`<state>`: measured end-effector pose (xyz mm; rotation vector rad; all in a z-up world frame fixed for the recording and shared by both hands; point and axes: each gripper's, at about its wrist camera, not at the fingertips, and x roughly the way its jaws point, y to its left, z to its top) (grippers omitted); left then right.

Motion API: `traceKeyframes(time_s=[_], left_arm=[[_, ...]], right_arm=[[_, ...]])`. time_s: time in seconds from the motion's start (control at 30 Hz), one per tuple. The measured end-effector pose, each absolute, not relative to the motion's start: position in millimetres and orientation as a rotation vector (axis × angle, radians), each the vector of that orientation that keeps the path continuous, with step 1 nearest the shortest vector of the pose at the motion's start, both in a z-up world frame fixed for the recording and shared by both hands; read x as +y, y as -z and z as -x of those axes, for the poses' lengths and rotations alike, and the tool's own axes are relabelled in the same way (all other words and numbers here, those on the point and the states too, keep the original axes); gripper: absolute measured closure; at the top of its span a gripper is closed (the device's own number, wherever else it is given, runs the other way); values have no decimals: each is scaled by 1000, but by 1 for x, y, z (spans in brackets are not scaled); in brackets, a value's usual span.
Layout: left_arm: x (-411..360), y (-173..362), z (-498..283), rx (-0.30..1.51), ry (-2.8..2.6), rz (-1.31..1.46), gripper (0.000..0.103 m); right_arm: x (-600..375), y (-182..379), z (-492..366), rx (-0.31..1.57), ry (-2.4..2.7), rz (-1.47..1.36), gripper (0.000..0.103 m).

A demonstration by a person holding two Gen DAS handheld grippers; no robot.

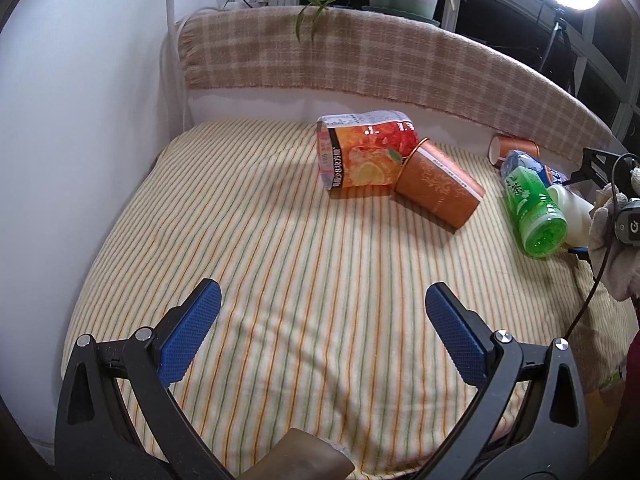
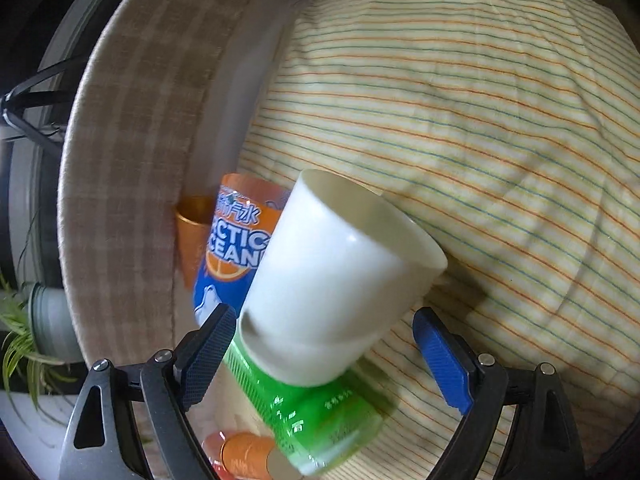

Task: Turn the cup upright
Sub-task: 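Close the right gripper around the body of the white cup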

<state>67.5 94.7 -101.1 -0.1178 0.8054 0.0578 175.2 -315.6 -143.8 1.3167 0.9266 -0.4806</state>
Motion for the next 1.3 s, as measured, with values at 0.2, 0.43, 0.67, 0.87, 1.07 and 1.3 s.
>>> traceKeyframes(time_s=[0.2,0.43,0.67,0.87,1.07,1.3], left_arm=[[100,106,-72,810,-58,128,0],[104,107,-73,813,-66,141,0],[105,105,-72,808,-71,143,0],[99,100,-66,795,-70,132,0],[94,96,-60,791,-73,128,0],[85,90,-52,778,-66,112,0]], right_arm=[[-313,148,-187,910,559,-1309,11],[-312,153,-204,917,577,-1302,11],[-317,152,-207,929,537,-1284,19],[-321,151,-203,955,475,-1253,21],[-325,149,-192,1001,396,-1197,22],[-328,138,-165,1041,313,-1075,23]])
